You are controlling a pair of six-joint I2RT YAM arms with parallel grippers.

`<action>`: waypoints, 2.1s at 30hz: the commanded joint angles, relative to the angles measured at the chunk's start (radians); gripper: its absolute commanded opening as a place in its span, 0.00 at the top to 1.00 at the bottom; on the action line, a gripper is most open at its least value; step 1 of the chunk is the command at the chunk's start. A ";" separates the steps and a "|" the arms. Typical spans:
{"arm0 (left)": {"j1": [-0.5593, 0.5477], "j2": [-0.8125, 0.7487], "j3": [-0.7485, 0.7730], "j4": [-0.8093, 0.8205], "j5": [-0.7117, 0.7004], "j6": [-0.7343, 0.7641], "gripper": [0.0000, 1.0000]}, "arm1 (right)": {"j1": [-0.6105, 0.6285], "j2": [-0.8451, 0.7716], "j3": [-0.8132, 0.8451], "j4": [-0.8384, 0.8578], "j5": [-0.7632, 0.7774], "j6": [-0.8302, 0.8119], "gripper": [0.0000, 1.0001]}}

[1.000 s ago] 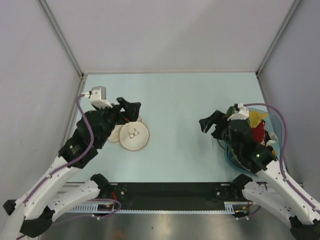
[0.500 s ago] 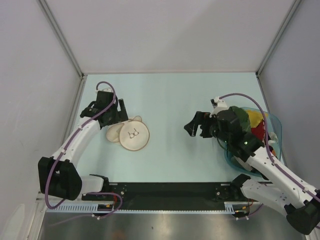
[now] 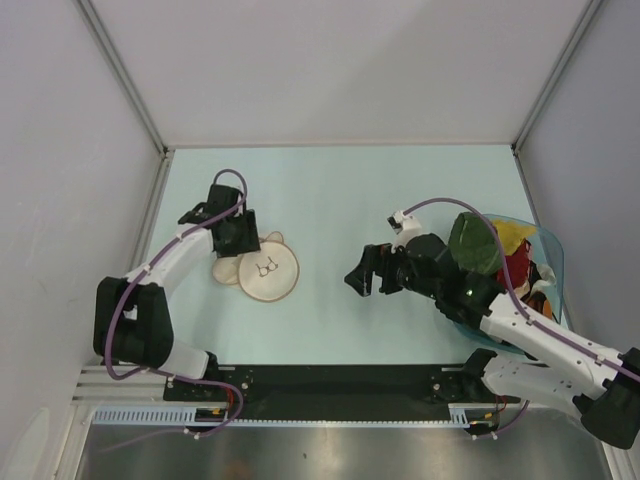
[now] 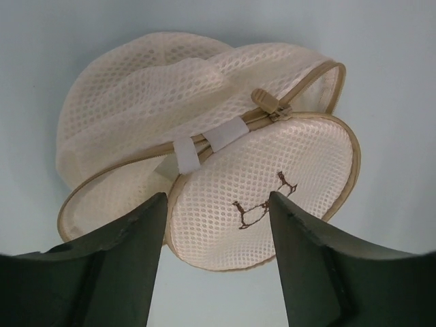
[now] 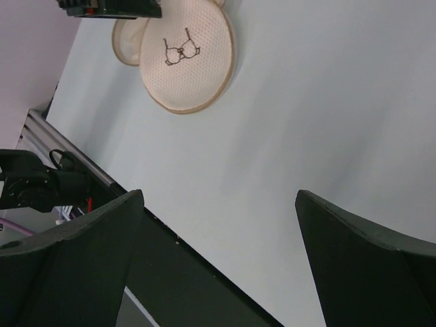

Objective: Place the bra in the laundry bag and zip it closed

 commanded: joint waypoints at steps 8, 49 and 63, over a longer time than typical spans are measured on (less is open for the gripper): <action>0.047 -0.109 -0.214 0.162 0.093 -0.197 0.03 | 0.040 -0.131 -0.078 0.076 0.053 0.027 0.00; -0.300 -0.491 -0.551 0.822 0.608 -0.852 1.00 | 0.077 -0.176 -0.471 0.763 0.151 0.578 0.07; -0.501 -0.553 -0.300 0.298 0.167 -0.437 0.22 | 0.051 -0.176 -0.364 0.551 0.214 0.670 1.00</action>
